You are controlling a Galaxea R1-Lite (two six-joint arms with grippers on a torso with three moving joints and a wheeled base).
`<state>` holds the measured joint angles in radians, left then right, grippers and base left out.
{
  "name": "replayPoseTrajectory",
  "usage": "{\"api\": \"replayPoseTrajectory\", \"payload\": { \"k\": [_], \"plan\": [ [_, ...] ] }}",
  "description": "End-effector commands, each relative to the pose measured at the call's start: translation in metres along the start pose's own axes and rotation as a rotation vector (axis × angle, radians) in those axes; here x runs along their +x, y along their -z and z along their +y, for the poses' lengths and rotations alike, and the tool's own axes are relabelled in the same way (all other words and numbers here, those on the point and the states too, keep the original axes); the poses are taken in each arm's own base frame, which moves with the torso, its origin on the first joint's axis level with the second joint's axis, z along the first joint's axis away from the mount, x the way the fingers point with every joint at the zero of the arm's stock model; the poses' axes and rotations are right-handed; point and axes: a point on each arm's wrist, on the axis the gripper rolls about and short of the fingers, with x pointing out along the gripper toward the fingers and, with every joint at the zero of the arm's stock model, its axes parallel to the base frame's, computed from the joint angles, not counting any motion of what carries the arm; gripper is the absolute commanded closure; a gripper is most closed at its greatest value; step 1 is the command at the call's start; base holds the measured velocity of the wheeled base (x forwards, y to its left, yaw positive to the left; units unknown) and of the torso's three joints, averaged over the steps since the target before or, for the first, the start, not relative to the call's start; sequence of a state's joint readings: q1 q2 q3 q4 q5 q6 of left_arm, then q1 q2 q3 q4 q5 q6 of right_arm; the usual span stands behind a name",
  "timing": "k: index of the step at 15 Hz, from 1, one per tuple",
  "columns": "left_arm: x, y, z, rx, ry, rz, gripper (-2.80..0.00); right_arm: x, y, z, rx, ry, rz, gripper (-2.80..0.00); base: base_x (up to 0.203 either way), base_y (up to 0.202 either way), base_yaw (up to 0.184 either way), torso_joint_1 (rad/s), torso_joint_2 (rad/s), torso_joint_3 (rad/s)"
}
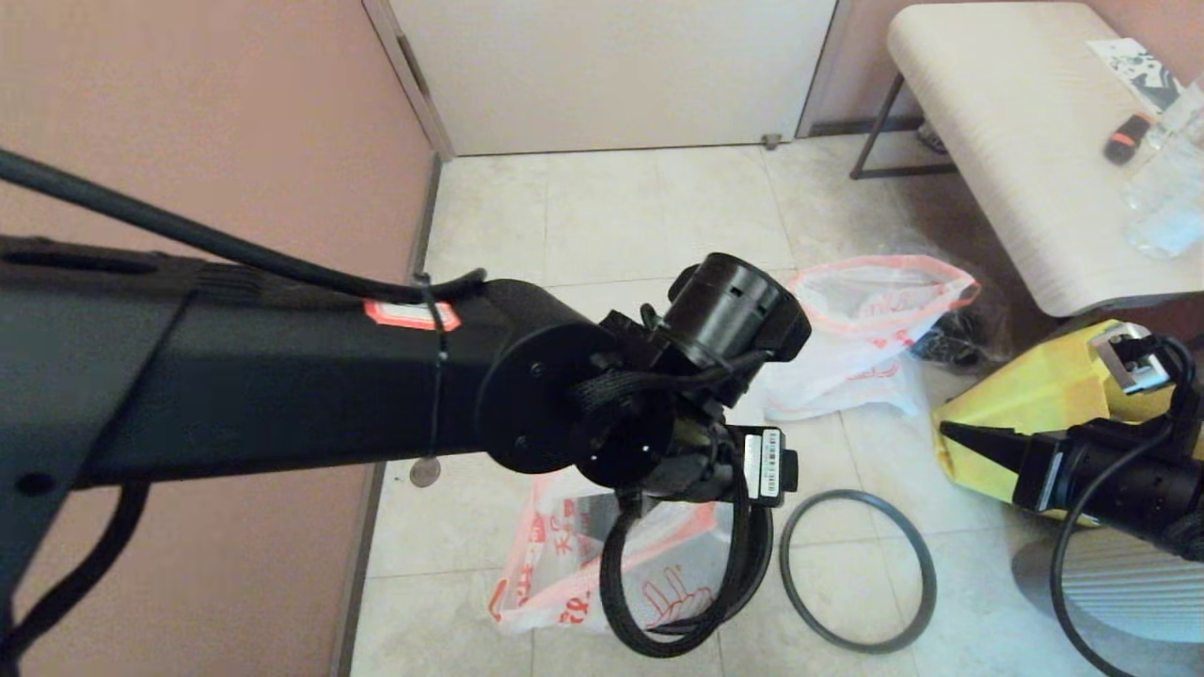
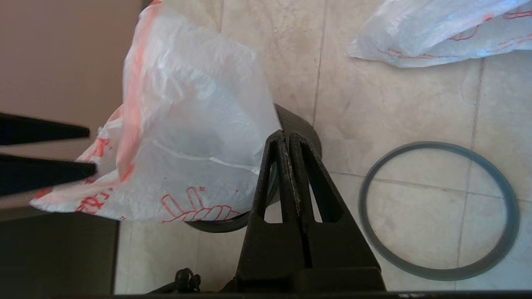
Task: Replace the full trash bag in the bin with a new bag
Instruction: Put the new garbage bag on the trash can
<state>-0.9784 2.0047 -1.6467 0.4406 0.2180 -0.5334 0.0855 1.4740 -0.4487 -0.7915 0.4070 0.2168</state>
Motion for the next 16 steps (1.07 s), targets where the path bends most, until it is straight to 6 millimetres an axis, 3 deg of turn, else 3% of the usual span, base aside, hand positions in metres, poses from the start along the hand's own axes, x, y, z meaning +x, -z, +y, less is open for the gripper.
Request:
{"api": "replayPoseTrajectory", "payload": {
  "k": [1, 5, 6, 7, 13, 14, 16],
  "plan": [
    [-0.018, -0.003, 0.014, -0.034, -0.001, -0.037, -2.8, 0.002, 0.0, 0.003, -0.004, -0.016, 0.002, 0.0, 0.0, 0.0, 0.0, 0.0, 0.0, 0.0],
    [-0.01, -0.001, 0.069, -0.16, -0.084, -0.072, -2.8, 0.021, 0.001, 0.038, -0.034, -0.048, 0.056, 0.0, 0.0, 0.0, 0.0, 0.0, 0.0, 0.0],
    [-0.014, -0.001, 0.079, -0.181, -0.079, -0.097, -2.42, 0.029, 0.0, 0.051, -0.048, -0.058, 0.066, 0.0, 0.0, 0.0, 0.0, 0.0, 0.0, 0.0],
    [-0.022, -0.006, 0.087, -0.206, -0.06, -0.137, 0.0, 0.038, -0.002, 0.062, -0.059, -0.049, 0.079, 0.0, 0.0, 0.0, 0.0, 0.0, 0.0, 0.0],
    [-0.056, -0.039, 0.124, -0.295, -0.056, -0.282, 0.0, 0.071, -0.016, 0.112, -0.157, 0.097, 0.232, 0.0, 0.0, 0.0, 0.0, 0.0, 0.0, 0.0],
    [-0.062, -0.047, 0.132, -0.315, -0.07, -0.313, 0.0, 0.079, -0.018, 0.123, -0.176, 0.115, 0.242, -2.8, 0.0, 0.0, 0.0, 0.0, 0.0, 0.0],
    [-0.075, -0.056, 0.145, -0.34, -0.075, -0.356, 0.0, 0.099, -0.018, 0.139, -0.21, 0.158, 0.262, -2.8, 0.0, 0.0, 0.0, 0.0, 0.0, 0.0]
  ]
}}
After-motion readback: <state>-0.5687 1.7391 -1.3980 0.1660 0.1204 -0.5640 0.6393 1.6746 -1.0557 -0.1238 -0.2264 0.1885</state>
